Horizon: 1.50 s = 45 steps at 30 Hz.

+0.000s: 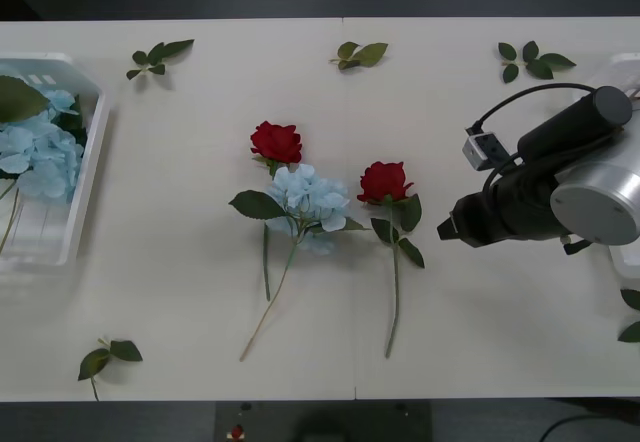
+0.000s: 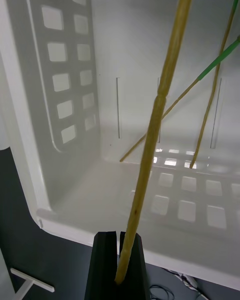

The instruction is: Put the red flowers into the right box and the blue flowers into the left box

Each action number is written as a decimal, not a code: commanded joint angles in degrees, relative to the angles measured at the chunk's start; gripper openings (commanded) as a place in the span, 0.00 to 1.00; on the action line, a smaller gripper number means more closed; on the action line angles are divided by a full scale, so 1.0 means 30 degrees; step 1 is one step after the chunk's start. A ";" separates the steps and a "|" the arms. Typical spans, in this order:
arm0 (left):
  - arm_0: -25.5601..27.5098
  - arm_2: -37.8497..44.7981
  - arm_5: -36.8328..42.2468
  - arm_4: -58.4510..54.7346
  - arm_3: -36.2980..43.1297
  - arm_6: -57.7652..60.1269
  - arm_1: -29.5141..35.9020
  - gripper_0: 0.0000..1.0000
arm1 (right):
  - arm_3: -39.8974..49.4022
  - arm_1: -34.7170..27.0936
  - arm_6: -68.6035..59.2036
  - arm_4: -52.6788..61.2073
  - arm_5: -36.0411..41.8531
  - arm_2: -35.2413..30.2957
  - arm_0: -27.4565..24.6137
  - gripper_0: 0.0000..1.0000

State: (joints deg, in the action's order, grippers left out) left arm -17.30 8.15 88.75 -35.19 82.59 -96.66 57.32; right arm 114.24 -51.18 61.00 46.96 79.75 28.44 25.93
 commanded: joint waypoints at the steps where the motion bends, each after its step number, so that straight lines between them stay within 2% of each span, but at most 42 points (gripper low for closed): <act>1: -0.0531 0.0125 -0.0434 0.0188 0.0010 0.0316 0.0904 0.00 | 0.0447 0.1531 -0.0058 -0.1797 0.0193 -0.0162 -0.0411 1.00; 2: -0.0501 0.0154 -0.0522 0.0188 0.0039 0.0287 0.0904 0.15 | 0.0417 0.1883 -0.0088 -0.2208 0.0251 -0.0192 -0.0499 1.00; 3: -0.0501 0.0154 -0.0551 0.0188 0.0039 0.0287 0.0904 0.43 | 0.0388 0.2059 -0.0117 -0.2442 0.0281 -0.0162 -0.0528 1.00; 4: -0.0531 0.0154 -0.0610 0.0158 0.0127 0.0199 0.0904 0.97 | 0.0330 0.2498 -0.0117 -0.2940 0.0339 -0.0162 -0.0616 1.00; 5: -0.0531 0.0154 -0.0610 0.0158 0.0215 0.0170 0.0904 1.00 | 0.0330 0.2674 -0.0146 -0.3087 0.0398 -0.0162 -0.0645 1.00; 10: -0.0501 0.0476 -0.0287 -0.0779 0.1094 -0.1002 0.0904 1.00 | -0.0198 0.4168 -0.0175 -0.4434 0.0456 -0.0133 -0.0792 1.00; 17: -0.0531 0.1355 0.1675 -0.4441 0.3174 -0.1002 0.0874 1.00 | -0.1194 0.5662 0.0059 -0.5987 0.0456 -0.0104 -0.0792 1.00; 24: -0.0736 0.1443 0.2349 -0.6375 0.5342 0.1107 -0.0268 1.00 | -0.2131 0.6834 0.0235 -0.6924 0.0427 -0.0045 -0.0792 1.00; 29: -0.1351 0.0682 0.3697 -0.5701 0.7305 0.4330 -0.1821 1.00 | -0.2542 0.7303 0.0293 -0.7188 0.0222 0.0101 -0.0792 1.00; 36: -0.2523 -0.2541 0.4634 -0.2361 1.0029 0.8549 -0.3579 1.00 | -0.3186 0.7625 0.0323 -0.7745 -0.0628 0.0716 -0.0792 1.00; 45: -0.4398 -0.6262 0.4634 0.0451 1.0088 1.1654 -0.6157 1.00 | -0.4299 0.8094 0.0323 -0.7950 -0.1419 0.0951 -0.0792 1.00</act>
State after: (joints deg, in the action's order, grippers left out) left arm -27.75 -8.79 102.37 -36.18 111.73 -65.08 40.27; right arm 101.06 -28.00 61.02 23.89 76.21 31.62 23.17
